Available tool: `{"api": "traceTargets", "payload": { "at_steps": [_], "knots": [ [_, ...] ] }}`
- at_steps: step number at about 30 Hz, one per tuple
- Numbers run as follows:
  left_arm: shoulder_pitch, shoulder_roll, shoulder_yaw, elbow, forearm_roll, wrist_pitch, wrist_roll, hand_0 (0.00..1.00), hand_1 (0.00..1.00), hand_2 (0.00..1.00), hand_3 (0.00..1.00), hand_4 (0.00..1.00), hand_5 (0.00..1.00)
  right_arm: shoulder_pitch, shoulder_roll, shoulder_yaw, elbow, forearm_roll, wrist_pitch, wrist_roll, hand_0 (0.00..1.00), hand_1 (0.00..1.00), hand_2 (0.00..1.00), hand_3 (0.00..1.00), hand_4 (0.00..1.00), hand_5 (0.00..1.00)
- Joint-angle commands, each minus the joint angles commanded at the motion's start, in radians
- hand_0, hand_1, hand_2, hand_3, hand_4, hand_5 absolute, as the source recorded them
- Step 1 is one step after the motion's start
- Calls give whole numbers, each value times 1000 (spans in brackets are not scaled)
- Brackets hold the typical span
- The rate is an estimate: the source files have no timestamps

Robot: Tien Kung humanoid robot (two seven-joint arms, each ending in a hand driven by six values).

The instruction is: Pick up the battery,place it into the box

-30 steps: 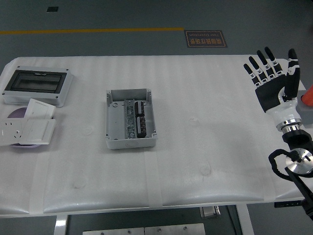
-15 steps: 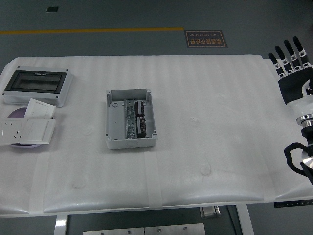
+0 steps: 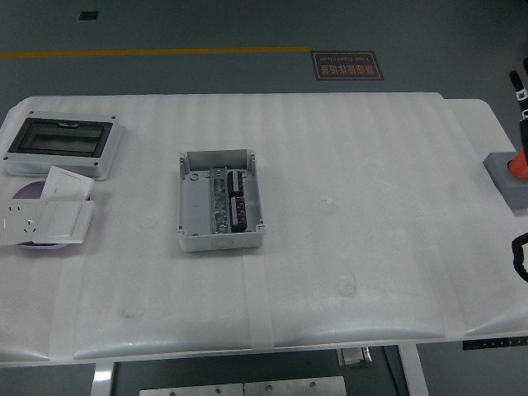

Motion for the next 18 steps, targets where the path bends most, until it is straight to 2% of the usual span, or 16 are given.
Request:
{"api": "traceTargets", "payload": {
  "at_steps": [5, 10, 18],
  "knots": [
    [9, 3, -8, 0, 8, 20, -35, 696, 707, 619, 732, 697, 368, -7, -26, 42, 17, -65, -31, -16, 838, 820, 863, 816, 903, 861],
    [6, 3, -15, 1, -6, 76, -121, 697, 707, 619, 732, 697, 366, 1, -34, 25, 40, -200, -103, -59, 827, 807, 852, 811, 892, 849],
    [-3, -7, -8, 3, -19, 76, -126, 680, 679, 619, 695, 697, 368, 16, -16, -43, 82, -380, -161, -84, 821, 784, 818, 802, 884, 844]
  ]
}}
